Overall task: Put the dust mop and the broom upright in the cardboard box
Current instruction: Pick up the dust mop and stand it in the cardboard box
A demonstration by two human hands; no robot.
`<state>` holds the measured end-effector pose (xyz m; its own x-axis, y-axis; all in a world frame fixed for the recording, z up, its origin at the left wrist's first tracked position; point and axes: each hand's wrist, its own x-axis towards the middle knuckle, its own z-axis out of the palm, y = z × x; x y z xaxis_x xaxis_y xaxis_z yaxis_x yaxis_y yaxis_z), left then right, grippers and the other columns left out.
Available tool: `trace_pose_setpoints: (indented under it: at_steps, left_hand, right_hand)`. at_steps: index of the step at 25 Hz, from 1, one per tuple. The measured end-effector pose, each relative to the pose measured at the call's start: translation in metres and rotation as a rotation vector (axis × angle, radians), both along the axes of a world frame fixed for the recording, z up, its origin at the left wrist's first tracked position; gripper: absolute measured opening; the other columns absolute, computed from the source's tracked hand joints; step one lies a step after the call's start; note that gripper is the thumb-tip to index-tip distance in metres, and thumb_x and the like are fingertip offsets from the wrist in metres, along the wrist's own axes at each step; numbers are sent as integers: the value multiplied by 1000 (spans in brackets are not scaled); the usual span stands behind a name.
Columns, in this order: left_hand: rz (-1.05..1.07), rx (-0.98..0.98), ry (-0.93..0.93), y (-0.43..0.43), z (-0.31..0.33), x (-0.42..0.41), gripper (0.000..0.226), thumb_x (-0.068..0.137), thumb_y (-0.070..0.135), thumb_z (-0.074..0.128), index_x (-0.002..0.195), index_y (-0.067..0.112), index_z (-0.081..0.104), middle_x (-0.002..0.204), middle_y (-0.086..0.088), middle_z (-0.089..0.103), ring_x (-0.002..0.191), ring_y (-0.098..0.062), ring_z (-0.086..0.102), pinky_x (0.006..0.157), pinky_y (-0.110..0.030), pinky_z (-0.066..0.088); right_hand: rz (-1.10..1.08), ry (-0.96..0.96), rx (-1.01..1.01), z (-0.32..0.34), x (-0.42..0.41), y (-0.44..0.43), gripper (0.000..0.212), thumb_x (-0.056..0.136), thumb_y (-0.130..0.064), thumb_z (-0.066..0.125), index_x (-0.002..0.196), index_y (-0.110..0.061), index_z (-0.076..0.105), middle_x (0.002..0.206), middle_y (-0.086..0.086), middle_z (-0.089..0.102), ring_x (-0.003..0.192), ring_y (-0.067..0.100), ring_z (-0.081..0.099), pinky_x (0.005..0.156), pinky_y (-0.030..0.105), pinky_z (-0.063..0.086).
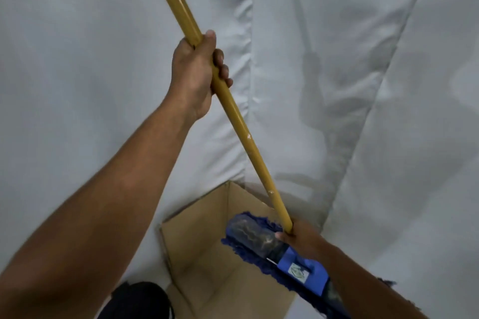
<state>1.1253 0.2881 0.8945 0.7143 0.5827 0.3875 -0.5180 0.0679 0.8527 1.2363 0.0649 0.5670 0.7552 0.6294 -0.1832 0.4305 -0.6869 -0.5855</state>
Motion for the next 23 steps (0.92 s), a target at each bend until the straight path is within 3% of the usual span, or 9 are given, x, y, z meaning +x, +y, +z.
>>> trace_pose_setpoints:
  at_steps: [7,10,13,16,18,23]
  left_hand:
    - [-135,97,104,-13,-25,112,15,96,25,51,87,14,47,62,-1,53,58,-20,52,64,-37,50]
    - [-147,98,220,-3,-44,144,14,96,25,52,86,15,47,63,-2,55,59,-21,53,67,-40,51]
    - [-137,105,340,18,-67,187,14,95,26,53,86,17,50,67,-3,59,63,-23,61,74,-44,54]
    - [-120,172,457,44,-90,234,11,94,25,54,86,18,53,73,-3,65,74,-25,70,84,-45,55]
    - [-163,203,573,62,-108,272,8,94,25,55,89,18,54,80,-4,68,86,-27,71,92,-51,52]
    - [-359,239,817,85,-169,347,4,94,22,55,91,20,54,100,-7,67,107,-27,61,98,-59,46]
  right_hand:
    - [-13,115,18,-43,101,31,36,83,-39,67,58,-27,44,54,-5,48,51,12,49,51,29,37]
    - [-37,140,4,-65,121,54,28,85,-36,65,65,-24,49,59,-3,53,55,12,51,51,29,38]
    - [-111,138,13,-90,143,82,18,87,-32,63,82,-15,58,71,5,64,66,20,59,62,35,47]
    - [-225,108,35,-113,163,106,14,87,-26,63,92,-14,58,77,5,64,74,25,61,69,40,52]
    - [-312,116,31,-129,181,124,15,87,-23,63,94,-11,59,75,3,61,72,24,59,66,40,52]
    - [-447,214,-43,-170,219,154,18,87,-22,63,100,-11,60,84,7,67,76,26,62,67,39,52]
